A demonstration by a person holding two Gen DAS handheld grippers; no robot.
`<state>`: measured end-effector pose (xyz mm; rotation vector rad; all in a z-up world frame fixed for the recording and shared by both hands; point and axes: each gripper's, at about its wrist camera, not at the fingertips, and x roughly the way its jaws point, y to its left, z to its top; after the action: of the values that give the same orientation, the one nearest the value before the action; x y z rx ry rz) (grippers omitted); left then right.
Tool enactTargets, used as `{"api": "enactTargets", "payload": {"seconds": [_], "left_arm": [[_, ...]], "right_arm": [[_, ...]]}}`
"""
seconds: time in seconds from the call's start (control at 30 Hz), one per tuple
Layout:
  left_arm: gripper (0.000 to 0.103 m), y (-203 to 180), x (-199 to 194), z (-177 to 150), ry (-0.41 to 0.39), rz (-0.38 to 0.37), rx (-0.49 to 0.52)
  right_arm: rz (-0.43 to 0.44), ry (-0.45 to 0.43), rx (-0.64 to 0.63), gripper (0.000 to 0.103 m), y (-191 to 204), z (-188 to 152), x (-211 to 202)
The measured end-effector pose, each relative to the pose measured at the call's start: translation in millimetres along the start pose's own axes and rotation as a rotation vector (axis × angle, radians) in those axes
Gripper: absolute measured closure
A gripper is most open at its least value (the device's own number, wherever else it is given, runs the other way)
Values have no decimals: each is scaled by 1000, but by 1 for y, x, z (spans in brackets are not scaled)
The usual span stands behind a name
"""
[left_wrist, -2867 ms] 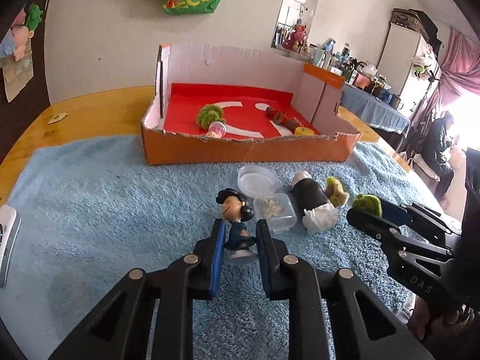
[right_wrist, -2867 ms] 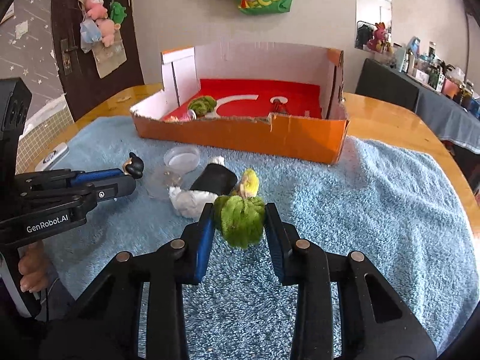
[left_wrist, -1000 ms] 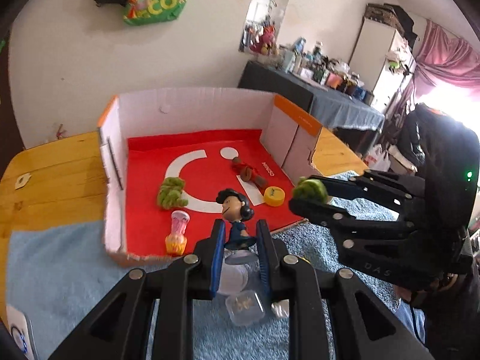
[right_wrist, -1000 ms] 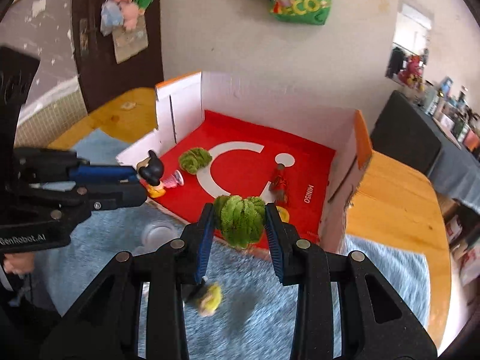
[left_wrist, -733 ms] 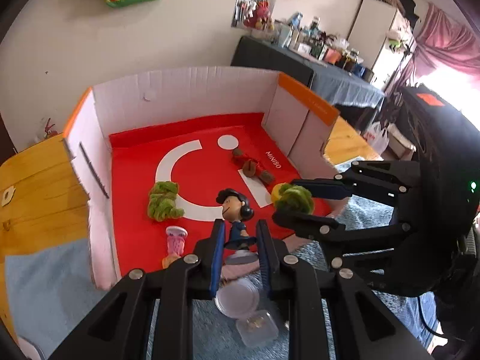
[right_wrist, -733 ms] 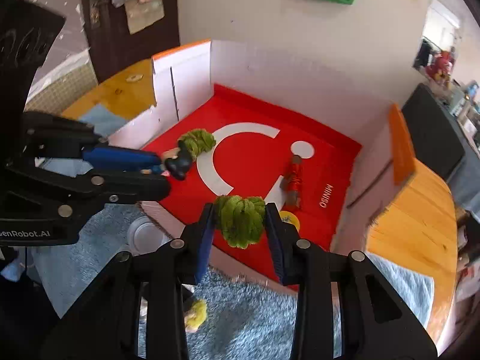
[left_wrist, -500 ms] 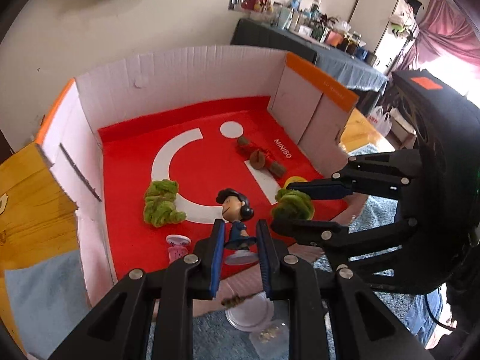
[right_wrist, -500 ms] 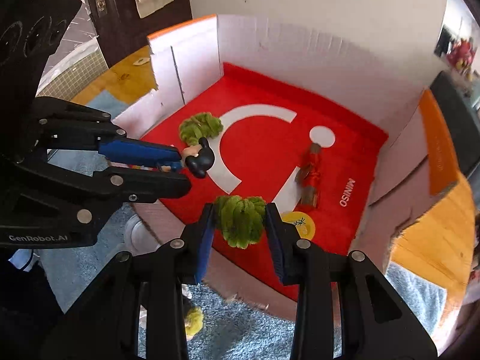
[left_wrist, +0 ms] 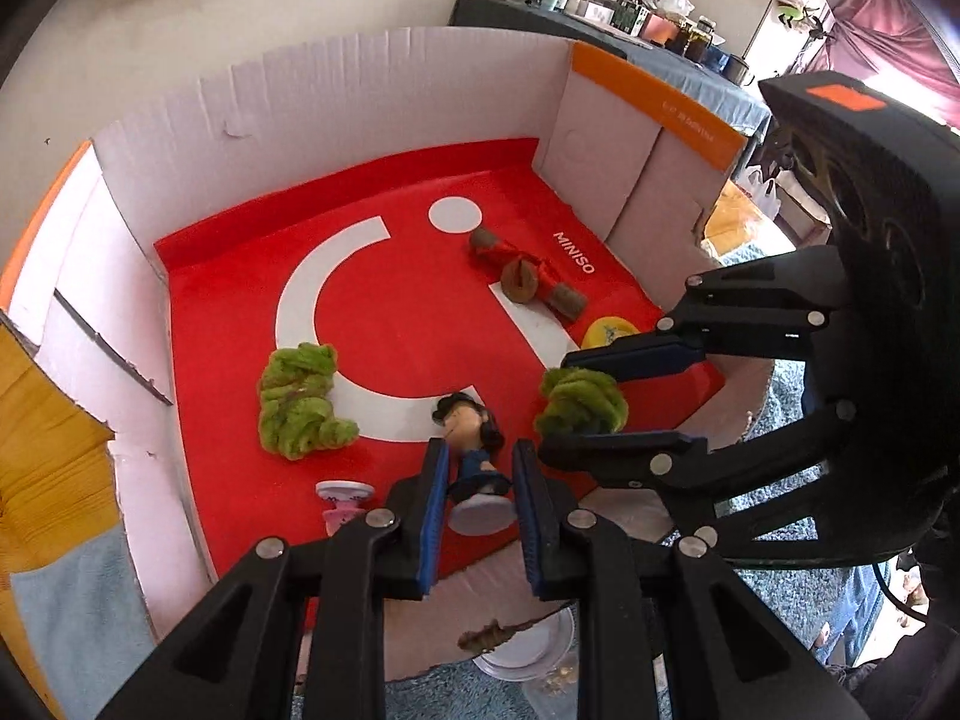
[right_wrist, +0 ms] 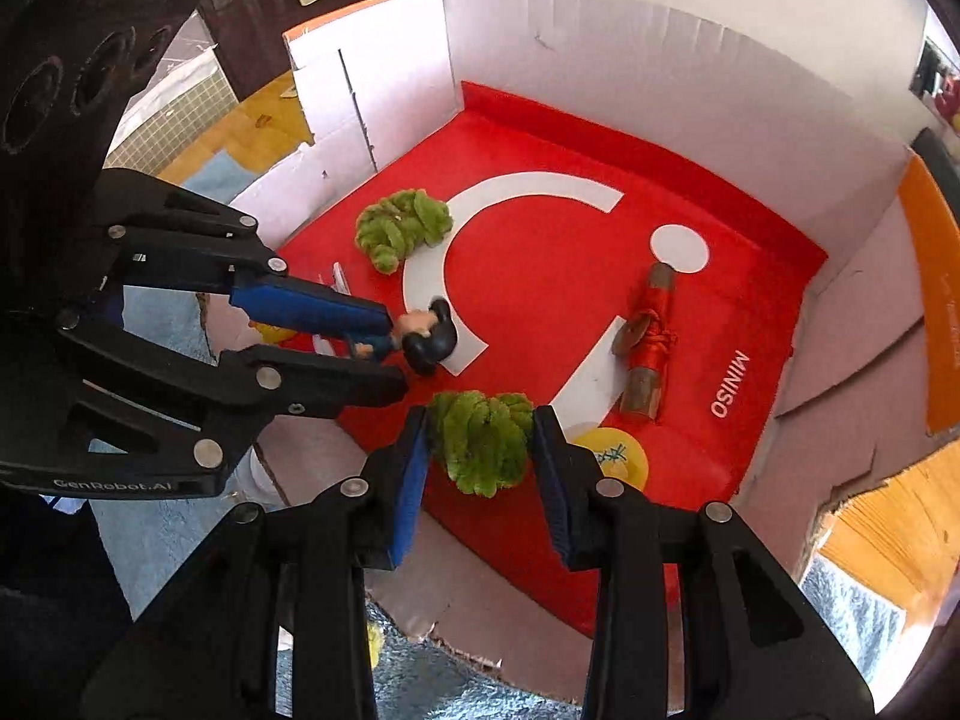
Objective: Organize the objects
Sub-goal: 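Carry the boy figure with left tool while right tool carries the yarn into the box, then lower and release the figure with left tool while right tool releases the yarn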
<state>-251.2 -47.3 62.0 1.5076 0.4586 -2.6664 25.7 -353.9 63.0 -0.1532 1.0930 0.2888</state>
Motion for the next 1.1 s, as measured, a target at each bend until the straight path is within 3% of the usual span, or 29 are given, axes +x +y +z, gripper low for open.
{"api": "enactTargets", "payload": {"seconds": [0.87,1.1], "left_arm": [[81,-1,2,-1,10,-17,2],[80,-1,1,-1,2,-26,0]], "right_arm": [[-29,27,-56,66,2,2,6],[-50,25,-64,60,2,2,5]]}}
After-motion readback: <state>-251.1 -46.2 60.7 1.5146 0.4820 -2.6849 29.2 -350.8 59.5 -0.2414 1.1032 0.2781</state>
